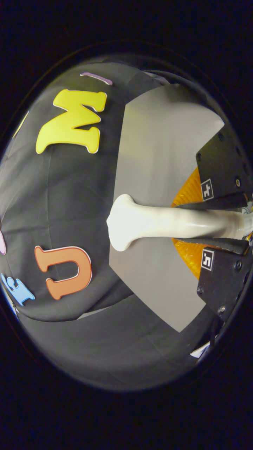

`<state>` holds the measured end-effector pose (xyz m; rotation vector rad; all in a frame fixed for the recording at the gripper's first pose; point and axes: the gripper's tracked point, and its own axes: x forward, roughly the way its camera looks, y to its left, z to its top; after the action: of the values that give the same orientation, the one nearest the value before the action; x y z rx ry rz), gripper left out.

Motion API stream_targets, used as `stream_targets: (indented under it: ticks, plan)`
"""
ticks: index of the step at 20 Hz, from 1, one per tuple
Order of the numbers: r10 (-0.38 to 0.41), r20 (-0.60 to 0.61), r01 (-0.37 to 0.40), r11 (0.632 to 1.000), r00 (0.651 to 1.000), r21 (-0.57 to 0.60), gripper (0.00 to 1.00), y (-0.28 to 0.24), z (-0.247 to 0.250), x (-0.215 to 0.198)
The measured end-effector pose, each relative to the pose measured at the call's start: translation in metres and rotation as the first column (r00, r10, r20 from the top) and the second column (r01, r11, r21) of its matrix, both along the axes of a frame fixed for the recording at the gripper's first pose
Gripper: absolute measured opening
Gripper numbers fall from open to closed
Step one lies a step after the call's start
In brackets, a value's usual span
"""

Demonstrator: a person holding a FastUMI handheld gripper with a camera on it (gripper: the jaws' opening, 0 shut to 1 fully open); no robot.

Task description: Iron the clothes twice with a garment steamer, once on the left side and once on the right side.

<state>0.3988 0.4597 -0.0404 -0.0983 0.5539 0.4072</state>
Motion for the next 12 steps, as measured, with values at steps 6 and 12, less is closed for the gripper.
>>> stream_targets:
  ticks: [6,12]
  plan:
    - [0.021,0.06,-0.026,0.996,0.998,0.085,0.35,-0.026,0.022,-0.038]
    - [0.042,0.177,-0.076,0.979,0.983,0.189,0.35,-0.071,0.079,-0.11]
